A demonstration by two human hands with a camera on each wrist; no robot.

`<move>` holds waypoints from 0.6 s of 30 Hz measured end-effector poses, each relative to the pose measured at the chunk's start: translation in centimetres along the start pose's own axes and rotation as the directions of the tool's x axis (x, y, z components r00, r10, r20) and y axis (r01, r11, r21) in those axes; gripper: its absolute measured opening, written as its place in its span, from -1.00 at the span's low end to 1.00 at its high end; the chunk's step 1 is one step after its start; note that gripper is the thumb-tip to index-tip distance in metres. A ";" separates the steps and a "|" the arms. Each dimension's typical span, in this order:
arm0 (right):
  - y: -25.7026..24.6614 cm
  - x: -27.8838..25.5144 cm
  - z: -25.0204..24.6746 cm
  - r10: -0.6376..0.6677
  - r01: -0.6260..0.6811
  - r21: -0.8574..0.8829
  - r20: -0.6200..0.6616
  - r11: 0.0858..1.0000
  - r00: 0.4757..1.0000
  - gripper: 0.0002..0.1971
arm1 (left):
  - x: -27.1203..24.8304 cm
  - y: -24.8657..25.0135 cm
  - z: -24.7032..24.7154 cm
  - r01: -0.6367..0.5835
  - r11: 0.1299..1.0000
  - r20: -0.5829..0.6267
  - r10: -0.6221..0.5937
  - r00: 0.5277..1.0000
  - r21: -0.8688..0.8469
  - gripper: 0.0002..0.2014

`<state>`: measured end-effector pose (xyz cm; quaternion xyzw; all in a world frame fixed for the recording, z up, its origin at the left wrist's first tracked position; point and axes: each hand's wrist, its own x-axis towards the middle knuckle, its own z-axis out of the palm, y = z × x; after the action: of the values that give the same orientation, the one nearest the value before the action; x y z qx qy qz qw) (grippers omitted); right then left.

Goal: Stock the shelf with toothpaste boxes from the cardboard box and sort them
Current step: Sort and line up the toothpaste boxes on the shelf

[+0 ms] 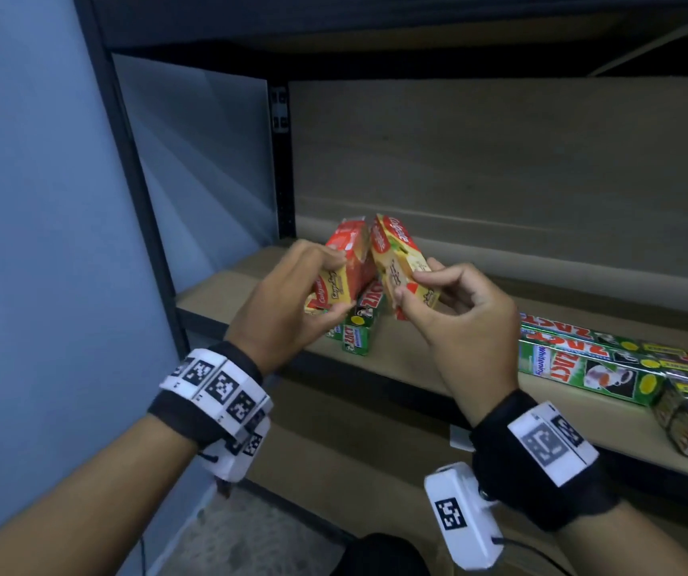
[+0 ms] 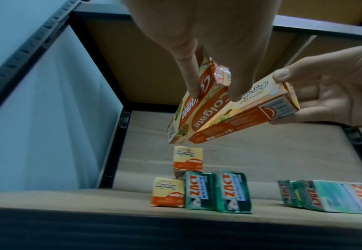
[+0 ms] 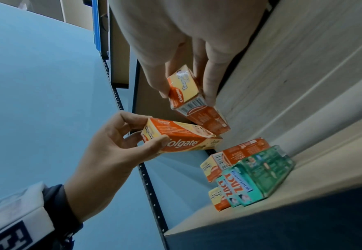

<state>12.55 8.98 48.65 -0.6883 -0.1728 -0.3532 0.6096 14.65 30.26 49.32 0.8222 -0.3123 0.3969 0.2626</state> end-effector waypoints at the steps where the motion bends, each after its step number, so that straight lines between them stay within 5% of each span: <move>1: -0.1 0.4 0.9 0.009 -0.009 0.003 0.008 1.000 1.000 -0.82 | -0.1 -0.6 -0.7 0.011 1.000 0.007 -0.011 1.000 0.015 -0.56; 18: 2.2 -2.0 14.7 0.022 0.026 -0.225 0.210 0.974 0.977 -0.83 | -5.4 -8.4 -4.0 0.132 0.975 0.123 -0.156 0.980 0.181 -0.59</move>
<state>16.70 23.09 45.62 -0.7869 -0.1959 -0.2961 0.5047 16.09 40.23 45.53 0.8875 -0.2337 0.3449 0.1969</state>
